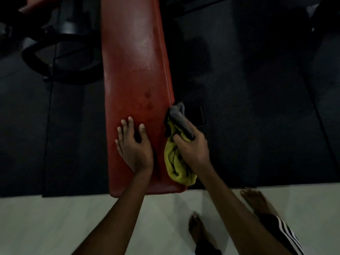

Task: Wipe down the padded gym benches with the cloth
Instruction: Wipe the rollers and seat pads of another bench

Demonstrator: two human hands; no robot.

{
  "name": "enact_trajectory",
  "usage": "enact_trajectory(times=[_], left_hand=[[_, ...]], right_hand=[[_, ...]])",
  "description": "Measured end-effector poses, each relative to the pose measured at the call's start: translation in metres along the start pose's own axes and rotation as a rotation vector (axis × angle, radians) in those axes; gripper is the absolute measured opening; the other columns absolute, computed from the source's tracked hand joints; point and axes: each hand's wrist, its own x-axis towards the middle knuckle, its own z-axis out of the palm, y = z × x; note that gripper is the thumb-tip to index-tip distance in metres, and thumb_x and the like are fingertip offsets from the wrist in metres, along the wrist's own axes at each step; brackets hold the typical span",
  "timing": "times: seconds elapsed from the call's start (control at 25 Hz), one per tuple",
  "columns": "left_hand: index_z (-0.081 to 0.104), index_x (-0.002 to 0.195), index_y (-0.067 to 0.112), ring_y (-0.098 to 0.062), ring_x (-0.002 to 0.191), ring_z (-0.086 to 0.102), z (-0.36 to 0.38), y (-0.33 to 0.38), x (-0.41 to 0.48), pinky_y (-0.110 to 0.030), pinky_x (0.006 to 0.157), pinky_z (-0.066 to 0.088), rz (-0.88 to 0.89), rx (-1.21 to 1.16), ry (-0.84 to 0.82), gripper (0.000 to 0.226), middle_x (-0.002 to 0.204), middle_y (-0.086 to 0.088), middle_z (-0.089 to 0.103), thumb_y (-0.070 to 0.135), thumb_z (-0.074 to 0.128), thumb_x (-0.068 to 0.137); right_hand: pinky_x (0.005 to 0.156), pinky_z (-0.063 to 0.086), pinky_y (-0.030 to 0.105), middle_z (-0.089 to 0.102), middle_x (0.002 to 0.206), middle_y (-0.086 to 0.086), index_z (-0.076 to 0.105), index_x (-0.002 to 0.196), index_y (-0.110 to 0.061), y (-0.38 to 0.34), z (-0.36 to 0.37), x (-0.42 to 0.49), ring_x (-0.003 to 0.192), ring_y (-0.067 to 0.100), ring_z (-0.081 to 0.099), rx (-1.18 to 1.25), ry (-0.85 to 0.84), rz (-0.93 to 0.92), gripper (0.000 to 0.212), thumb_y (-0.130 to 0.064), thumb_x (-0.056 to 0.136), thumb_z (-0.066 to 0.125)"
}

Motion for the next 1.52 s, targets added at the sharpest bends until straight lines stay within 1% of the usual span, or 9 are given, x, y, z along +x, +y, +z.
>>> enact_trajectory(times=[0.12,0.44,0.6,0.8,0.88,1.04,1.2,1.44,1.52], left_hand=[[0.048,0.147,0.027,-0.013,0.151,0.024,-0.003,0.0,0.002,-0.04,0.124,0.011,-0.004,-0.021,-0.017,0.049,0.158,0.003,0.039,0.044,0.051,0.102],[0.04,0.152,0.026,-0.016,0.152,0.019,-0.023,-0.014,0.008,-0.043,0.124,0.013,0.124,-0.037,-0.187,0.053,0.162,0.001,0.031,0.04,0.053,0.102],[0.037,0.154,0.023,-0.017,0.153,0.016,-0.026,-0.022,0.003,-0.044,0.123,0.013,0.221,-0.018,-0.21,0.054,0.163,-0.001,0.028,0.04,0.05,0.104],[0.037,0.154,0.022,-0.018,0.153,0.016,-0.023,-0.021,0.001,-0.044,0.123,0.009,0.205,-0.012,-0.19,0.054,0.163,-0.003,0.029,0.04,0.047,0.105],[0.038,0.154,0.021,-0.019,0.153,0.017,-0.025,-0.02,0.004,-0.045,0.123,0.011,0.21,-0.039,-0.22,0.054,0.163,-0.004,0.029,0.039,0.049,0.104],[0.036,0.155,0.014,-0.022,0.152,0.023,-0.044,-0.038,0.012,-0.044,0.123,0.022,0.324,-0.033,-0.283,0.059,0.162,-0.008,0.031,0.037,0.052,0.103],[0.022,0.159,0.013,-0.017,0.154,0.013,-0.059,-0.08,0.012,-0.035,0.124,0.01,0.331,0.026,-0.283,0.071,0.165,-0.005,0.02,0.051,0.042,0.102],[0.024,0.158,0.013,-0.013,0.153,0.013,-0.058,-0.09,0.009,-0.025,0.121,0.011,0.237,-0.125,-0.253,0.075,0.165,-0.004,0.022,0.047,0.055,0.1],[0.027,0.157,0.012,-0.014,0.152,0.017,-0.058,-0.093,0.007,-0.019,0.12,0.011,0.178,-0.206,-0.233,0.073,0.164,-0.006,0.025,0.044,0.057,0.099]], right_hand=[[0.096,0.047,0.014,0.066,0.127,-0.024,0.061,0.129,-0.051,0.01,0.001,-0.026,0.115,-0.011,0.06,0.017,0.025,-0.008,0.053,-0.024,0.084,0.071],[0.088,0.058,0.035,0.074,0.104,-0.015,0.059,0.134,-0.048,-0.013,0.011,0.019,0.092,0.005,0.07,-0.059,0.105,-0.009,0.055,-0.045,0.079,0.065],[0.096,0.055,0.032,0.072,0.114,-0.022,0.058,0.134,-0.051,0.011,0.009,-0.025,0.104,-0.002,0.067,-0.073,0.153,0.051,0.067,-0.055,0.067,0.06],[0.091,0.051,0.023,0.066,0.124,-0.027,0.056,0.131,-0.058,0.028,0.01,-0.071,0.107,-0.011,0.062,-0.127,0.177,0.0,0.057,-0.032,0.082,0.07],[0.101,0.05,0.033,0.059,0.139,-0.022,0.052,0.135,-0.057,0.026,0.014,-0.07,0.121,-0.002,0.058,-0.267,0.207,-0.077,0.055,-0.041,0.083,0.066],[0.114,0.032,0.047,0.027,0.166,-0.009,0.037,0.153,-0.041,0.008,0.034,-0.06,0.15,0.021,0.031,-0.841,0.147,-0.328,0.074,-0.064,0.083,0.041],[0.121,0.019,0.047,0.016,0.169,-0.007,0.032,0.157,-0.034,-0.01,0.04,-0.021,0.156,0.025,0.013,-1.021,0.09,-0.363,0.074,-0.059,0.091,0.054],[0.121,0.019,0.053,0.028,0.166,-0.001,0.04,0.153,-0.029,-0.059,0.076,0.064,0.154,0.027,0.02,-1.171,0.206,-0.394,0.069,-0.057,0.091,0.055],[0.122,0.016,0.052,0.033,0.164,-0.002,0.041,0.152,-0.031,-0.056,0.076,0.059,0.154,0.025,0.022,-1.28,0.114,-0.502,0.069,-0.059,0.09,0.047]])
